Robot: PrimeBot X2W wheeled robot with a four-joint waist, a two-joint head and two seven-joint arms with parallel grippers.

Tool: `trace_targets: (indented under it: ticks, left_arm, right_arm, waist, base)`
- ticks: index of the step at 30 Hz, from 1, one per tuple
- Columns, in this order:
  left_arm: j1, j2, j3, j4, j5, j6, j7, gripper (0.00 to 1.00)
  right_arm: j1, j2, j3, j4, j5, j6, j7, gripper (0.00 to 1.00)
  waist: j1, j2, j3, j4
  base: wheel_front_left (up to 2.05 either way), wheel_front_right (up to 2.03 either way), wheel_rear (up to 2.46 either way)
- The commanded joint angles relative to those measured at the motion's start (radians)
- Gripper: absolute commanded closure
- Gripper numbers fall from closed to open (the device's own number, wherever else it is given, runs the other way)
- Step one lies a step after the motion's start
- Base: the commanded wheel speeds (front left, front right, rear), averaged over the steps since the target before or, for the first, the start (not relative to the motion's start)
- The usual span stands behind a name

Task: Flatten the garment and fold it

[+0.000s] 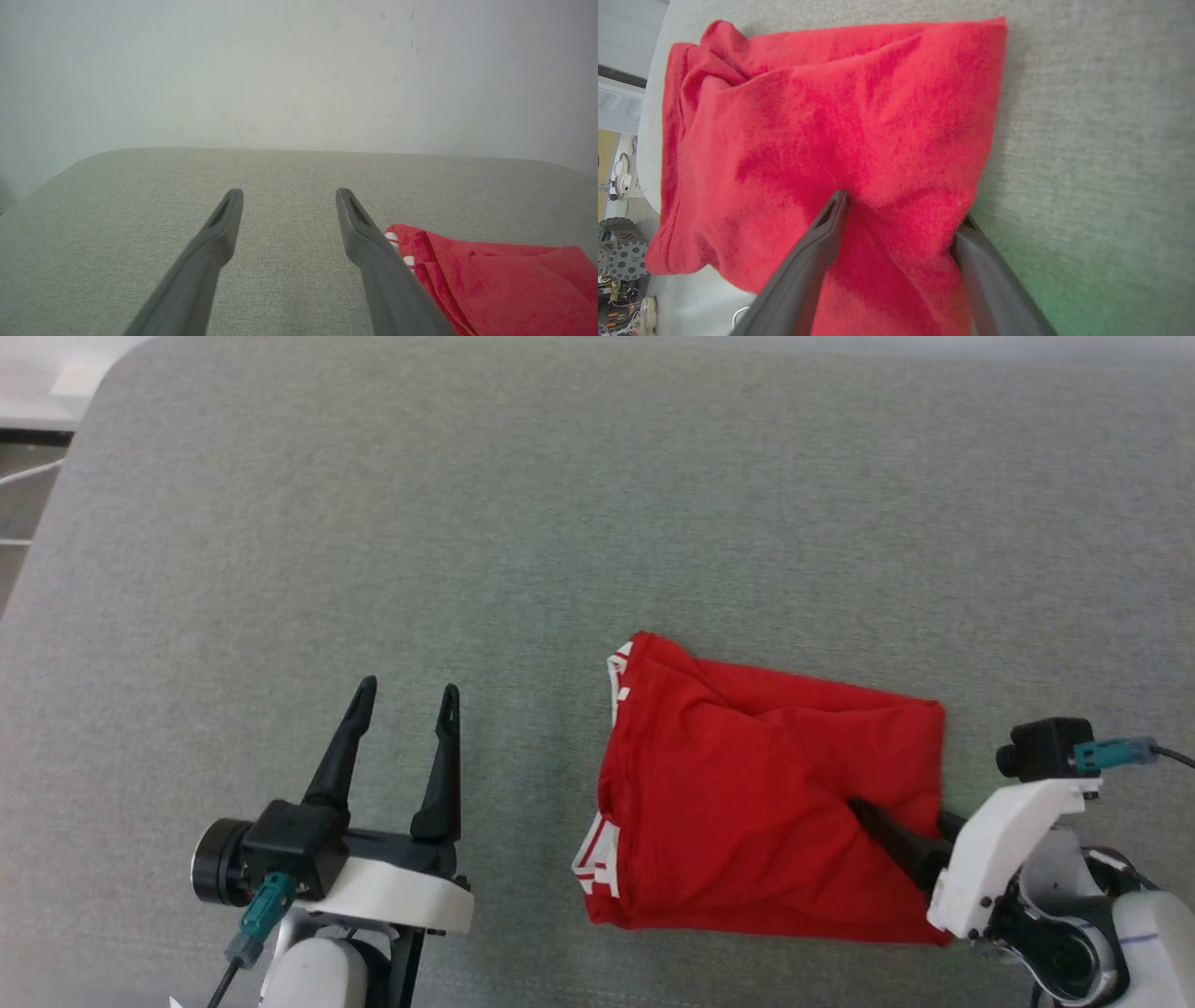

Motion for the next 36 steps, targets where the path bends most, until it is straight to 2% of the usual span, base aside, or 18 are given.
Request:
trace_targets:
  ticks: [1,2,8,13,17,20,25,30,32,36]
  left_arm:
    - [-0.016,-0.001,-0.002,0.002,-0.002,0.004,-0.005,0.0]
    - [-0.016,-0.001,-0.002,0.002,-0.003,0.004,-0.005,0.0]
    - [-0.013,-0.001,-0.004,0.004,-0.009,0.009,-0.005,0.0]
    - [-0.011,-0.001,-0.014,0.013,-0.007,0.003,-0.005,0.0]
    - [-0.007,-0.001,-0.011,0.006,0.004,0.018,-0.005,0.0]
    - [-0.019,-0.001,-0.026,0.005,0.011,0.012,-0.005,0.0]
    - [-0.066,-0.001,-0.047,0.003,0.042,0.003,-0.005,0.0]
    - [-0.131,0.0,-0.089,0.006,0.07,-0.011,-0.005,0.0]
    - [-0.159,0.02,-0.123,0.006,0.113,-0.018,-0.005,0.0]
    - [-0.199,0.035,-0.184,-0.004,0.152,-0.027,-0.005,0.0]
  right_arm:
    - [-0.009,0.001,0.036,0.044,-0.005,-0.001,-0.003,0.71]
    - [-0.014,-0.004,0.052,0.059,-0.01,-0.001,-0.01,1.0]
    - [-0.046,-0.036,0.092,0.103,-0.05,-0.001,-0.081,1.0]
    - [-0.101,-0.112,0.141,0.067,-0.129,-0.001,-0.148,1.0]
    - [-0.171,-0.225,0.213,0.024,-0.24,-0.001,-0.158,1.0]
    - [-0.228,-0.325,0.247,0.011,-0.314,-0.001,-0.155,1.0]
    - [-0.329,-0.475,0.255,0.012,-0.415,-0.001,-0.166,1.0]
    - [-0.388,-0.586,0.233,0.086,-0.444,-0.001,-0.212,1.0]
    - [-0.4,-0.624,0.229,0.126,-0.458,-0.001,-0.247,1.0]
    - [-0.428,-0.664,0.188,0.221,-0.482,-0.001,-0.328,1.0]
  waist:
    - [-0.0001,0.0,0.013,0.026]
    - [-0.0001,0.0,0.012,0.029]
    - [-0.0001,0.0,-0.004,0.015]
    - [-0.0001,0.0,-0.017,-0.061]
    - [-0.0001,0.0,-0.003,-0.166]
    - [-0.0001,0.0,0.027,-0.236]
    - [-0.0001,0.0,0.113,-0.33]
    - [-0.0001,0.0,0.2,-0.363]
    - [-0.0001,0.0,0.231,-0.362]
    - [-0.0001,0.0,0.296,-0.345]
  base:
    - [0.0,0.0,0.0]
    - [0.0,0.0,0.0]
    - [0.0,0.0,0.0]
    - [0.0,0.0,0.0]
    - [0.0,0.0,0.0]
    - [0.0,0.0,0.0]
    - [0.0,0.0,0.0]
    - [0.0,0.0,0.0]
    - [0.0,0.0,0.0]
    - [0.0,0.0,0.0]
